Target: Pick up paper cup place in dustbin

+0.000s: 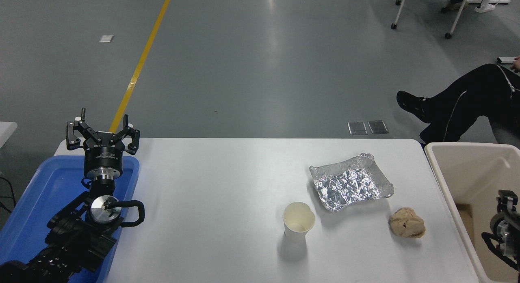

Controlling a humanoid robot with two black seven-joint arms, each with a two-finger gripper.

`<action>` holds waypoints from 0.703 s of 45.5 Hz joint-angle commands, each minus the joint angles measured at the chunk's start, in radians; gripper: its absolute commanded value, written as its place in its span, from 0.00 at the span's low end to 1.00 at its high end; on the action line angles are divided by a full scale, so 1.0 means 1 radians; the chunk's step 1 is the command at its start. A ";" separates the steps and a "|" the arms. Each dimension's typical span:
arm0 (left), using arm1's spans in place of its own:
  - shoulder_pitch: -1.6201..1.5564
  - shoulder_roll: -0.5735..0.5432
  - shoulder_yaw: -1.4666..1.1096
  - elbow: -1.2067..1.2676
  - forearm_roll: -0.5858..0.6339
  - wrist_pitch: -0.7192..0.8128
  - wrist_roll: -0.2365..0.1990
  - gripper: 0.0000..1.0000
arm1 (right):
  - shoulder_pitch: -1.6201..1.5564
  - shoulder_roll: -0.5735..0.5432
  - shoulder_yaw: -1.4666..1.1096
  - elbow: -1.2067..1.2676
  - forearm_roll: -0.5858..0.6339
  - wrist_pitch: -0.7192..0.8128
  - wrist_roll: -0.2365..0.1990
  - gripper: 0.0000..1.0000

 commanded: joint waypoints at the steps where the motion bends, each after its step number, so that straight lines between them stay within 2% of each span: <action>1: -0.003 0.000 0.001 0.000 0.000 0.000 0.005 0.99 | -0.008 -0.001 0.010 -0.001 0.000 -0.042 -0.001 1.00; 32: -0.003 0.002 0.001 0.000 0.005 0.000 0.000 0.99 | 0.034 0.004 -0.009 0.002 -0.018 -0.060 -0.001 1.00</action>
